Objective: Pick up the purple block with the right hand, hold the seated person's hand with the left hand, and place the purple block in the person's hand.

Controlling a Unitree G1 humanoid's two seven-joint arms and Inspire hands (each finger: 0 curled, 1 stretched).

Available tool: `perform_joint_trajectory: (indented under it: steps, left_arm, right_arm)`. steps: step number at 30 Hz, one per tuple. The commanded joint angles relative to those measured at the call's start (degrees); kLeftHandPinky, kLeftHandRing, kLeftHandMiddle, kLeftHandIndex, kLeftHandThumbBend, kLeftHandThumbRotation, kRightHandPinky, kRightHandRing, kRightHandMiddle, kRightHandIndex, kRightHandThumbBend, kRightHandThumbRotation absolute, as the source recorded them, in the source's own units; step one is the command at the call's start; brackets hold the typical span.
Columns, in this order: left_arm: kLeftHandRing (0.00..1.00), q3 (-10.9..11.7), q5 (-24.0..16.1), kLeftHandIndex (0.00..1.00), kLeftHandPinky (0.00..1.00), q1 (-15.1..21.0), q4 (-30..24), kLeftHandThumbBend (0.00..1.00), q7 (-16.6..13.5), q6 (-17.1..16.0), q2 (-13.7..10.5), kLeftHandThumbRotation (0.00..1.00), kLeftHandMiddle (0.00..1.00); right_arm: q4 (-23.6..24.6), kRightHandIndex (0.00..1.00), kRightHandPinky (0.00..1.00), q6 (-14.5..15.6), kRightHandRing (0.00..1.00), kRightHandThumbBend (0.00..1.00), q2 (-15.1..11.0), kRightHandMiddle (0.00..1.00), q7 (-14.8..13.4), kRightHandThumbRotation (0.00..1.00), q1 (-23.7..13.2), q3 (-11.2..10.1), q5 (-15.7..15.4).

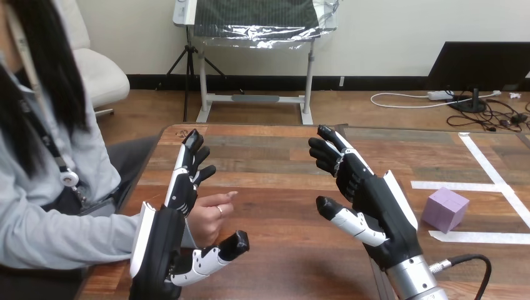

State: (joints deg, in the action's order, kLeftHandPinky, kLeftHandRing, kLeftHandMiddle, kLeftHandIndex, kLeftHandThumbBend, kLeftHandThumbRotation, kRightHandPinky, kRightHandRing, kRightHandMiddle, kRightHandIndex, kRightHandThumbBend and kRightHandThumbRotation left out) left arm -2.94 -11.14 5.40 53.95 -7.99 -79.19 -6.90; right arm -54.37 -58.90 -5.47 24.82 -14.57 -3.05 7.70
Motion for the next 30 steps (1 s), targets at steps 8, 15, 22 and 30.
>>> perform_joint_trajectory:
  steps: [8,15,22,30]
  left_arm:
    - [0.95,0.7,3.0,0.99,0.86,1.6,-1.0,1.0,1.7,-1.3,0.6,0.63,0.99]
    - [0.95,0.7,4.5,0.99,0.87,1.7,-0.9,1.0,3.1,-1.4,0.7,0.62,0.99]
    - [0.95,0.9,5.4,0.99,0.87,1.7,-1.1,1.0,4.0,-1.1,1.0,0.62,0.99]
    - [0.95,1.4,5.8,0.98,0.86,1.6,-1.2,1.0,4.7,-0.9,1.3,0.61,0.98]
  right_arm:
    - [0.5,0.94,0.93,-1.5,0.91,1.0,0.3,0.89,-0.3,0.61,-2.6,-0.5,0.0]
    - [0.4,0.94,0.93,-1.5,0.9,1.0,0.4,0.89,-0.3,0.61,-2.6,-0.6,0.1]
    - [0.4,0.94,0.92,-1.5,0.9,1.0,0.4,0.89,-0.3,0.6,-2.7,-0.6,0.1]
    - [0.2,0.94,0.92,-1.8,0.9,1.0,0.5,0.89,-0.3,0.6,-2.8,-0.7,0.1]
